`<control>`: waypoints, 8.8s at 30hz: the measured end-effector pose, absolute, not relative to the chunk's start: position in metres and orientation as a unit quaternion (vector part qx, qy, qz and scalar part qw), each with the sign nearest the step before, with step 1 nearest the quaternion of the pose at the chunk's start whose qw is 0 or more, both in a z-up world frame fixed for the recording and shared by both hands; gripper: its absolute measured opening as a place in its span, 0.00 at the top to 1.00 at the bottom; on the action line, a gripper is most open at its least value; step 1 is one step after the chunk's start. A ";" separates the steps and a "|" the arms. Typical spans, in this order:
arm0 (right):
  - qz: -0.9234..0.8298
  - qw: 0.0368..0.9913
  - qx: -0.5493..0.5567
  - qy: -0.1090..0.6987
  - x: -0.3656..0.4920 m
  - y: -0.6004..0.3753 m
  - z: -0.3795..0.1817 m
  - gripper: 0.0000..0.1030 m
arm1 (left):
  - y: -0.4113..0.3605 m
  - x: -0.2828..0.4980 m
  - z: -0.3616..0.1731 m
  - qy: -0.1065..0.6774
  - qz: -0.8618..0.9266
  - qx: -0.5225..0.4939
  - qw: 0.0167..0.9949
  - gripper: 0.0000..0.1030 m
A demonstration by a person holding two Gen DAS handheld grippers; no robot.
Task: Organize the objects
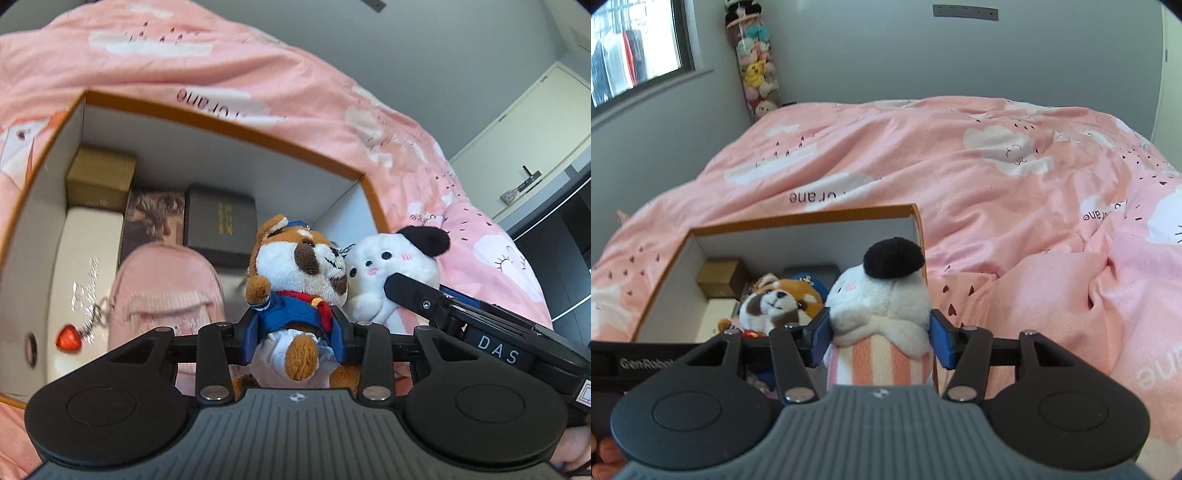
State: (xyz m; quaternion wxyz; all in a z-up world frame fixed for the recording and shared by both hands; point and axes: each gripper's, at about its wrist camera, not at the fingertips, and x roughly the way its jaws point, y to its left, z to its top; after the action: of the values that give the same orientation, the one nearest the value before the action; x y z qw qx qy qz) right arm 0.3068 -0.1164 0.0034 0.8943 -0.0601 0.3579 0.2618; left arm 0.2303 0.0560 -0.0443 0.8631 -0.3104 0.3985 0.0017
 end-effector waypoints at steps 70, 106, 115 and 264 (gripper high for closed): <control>0.236 0.918 -0.135 0.288 0.207 -0.171 -0.005 0.12 | -0.018 0.144 0.009 0.292 -0.062 -0.045 0.953 0.30; 0.275 0.796 -0.196 0.503 0.183 -0.161 -0.121 0.35 | -0.032 0.139 -0.069 0.479 -0.108 -0.041 0.870 0.30; 0.282 0.797 -0.182 0.501 0.183 -0.165 -0.115 0.42 | -0.032 0.140 -0.072 0.482 -0.109 -0.042 0.868 0.30; 0.414 0.831 -0.280 0.243 0.289 -0.086 0.032 0.06 | 0.017 0.196 0.041 0.215 0.114 -0.007 0.970 0.12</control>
State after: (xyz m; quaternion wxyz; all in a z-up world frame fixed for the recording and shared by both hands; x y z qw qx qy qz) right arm 0.2894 -0.0865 0.0321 0.8312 -0.2804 0.2429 0.4142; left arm 0.1964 0.0171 0.0410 0.9700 -0.0066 0.2146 0.1143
